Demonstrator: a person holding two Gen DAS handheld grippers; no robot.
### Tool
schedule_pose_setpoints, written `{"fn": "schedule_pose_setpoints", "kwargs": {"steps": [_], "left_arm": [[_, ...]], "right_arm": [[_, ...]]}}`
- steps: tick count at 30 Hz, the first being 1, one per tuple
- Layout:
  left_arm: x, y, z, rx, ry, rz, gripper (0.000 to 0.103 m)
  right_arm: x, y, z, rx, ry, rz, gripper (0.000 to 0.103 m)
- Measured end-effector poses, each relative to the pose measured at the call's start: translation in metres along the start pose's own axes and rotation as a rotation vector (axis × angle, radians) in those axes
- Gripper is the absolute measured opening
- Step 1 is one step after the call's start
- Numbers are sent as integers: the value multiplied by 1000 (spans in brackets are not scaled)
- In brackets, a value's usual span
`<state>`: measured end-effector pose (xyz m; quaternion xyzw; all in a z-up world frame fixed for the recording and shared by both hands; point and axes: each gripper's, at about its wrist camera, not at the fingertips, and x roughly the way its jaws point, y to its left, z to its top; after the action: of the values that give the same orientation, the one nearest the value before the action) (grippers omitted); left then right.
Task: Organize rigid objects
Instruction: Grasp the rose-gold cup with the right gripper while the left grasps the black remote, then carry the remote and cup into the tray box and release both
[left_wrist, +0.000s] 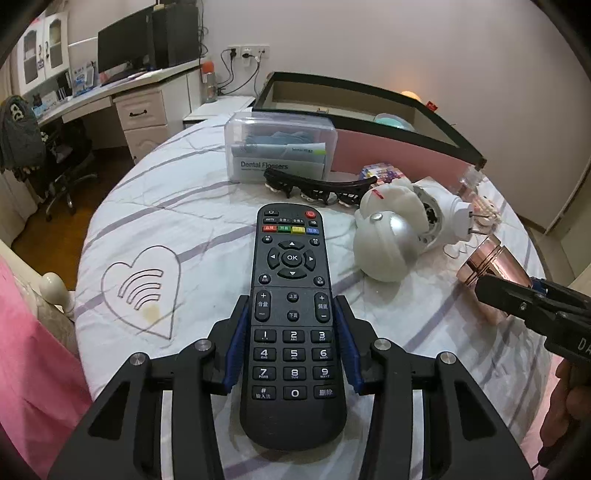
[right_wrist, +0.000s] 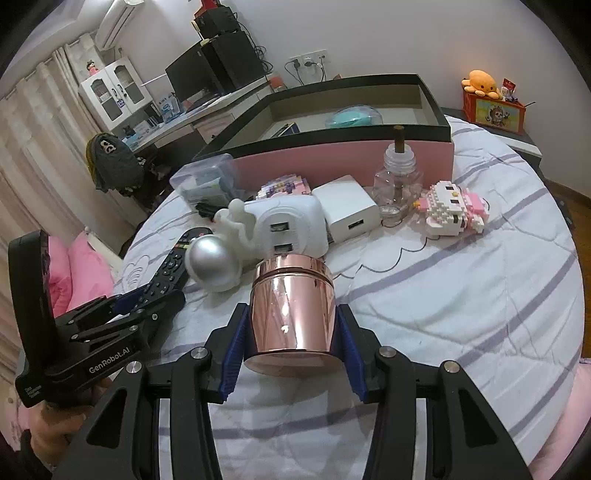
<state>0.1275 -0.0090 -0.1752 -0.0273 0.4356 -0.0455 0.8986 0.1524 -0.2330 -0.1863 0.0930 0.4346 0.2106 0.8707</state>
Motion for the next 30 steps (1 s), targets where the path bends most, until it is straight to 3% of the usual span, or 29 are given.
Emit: {"fn": "schedule_pose_setpoints", "kwargs": {"steps": [9,17,24,30], "left_arm": [[-30,3,8,17,-59,-19,44],[-55,-2,33,39,-130,-36,44],[-55,-13,72,72,-170,-73,44],[-41,-19,130,87,-217,-106,44]], "right_arm": [[-22,12,2,-16,-28,-3,48],[-38,26,22,-41,-85,1,48],[-41,30,60,-67,-143,-17,48],[-33,16,120,-78,-202,-69,48]]}}
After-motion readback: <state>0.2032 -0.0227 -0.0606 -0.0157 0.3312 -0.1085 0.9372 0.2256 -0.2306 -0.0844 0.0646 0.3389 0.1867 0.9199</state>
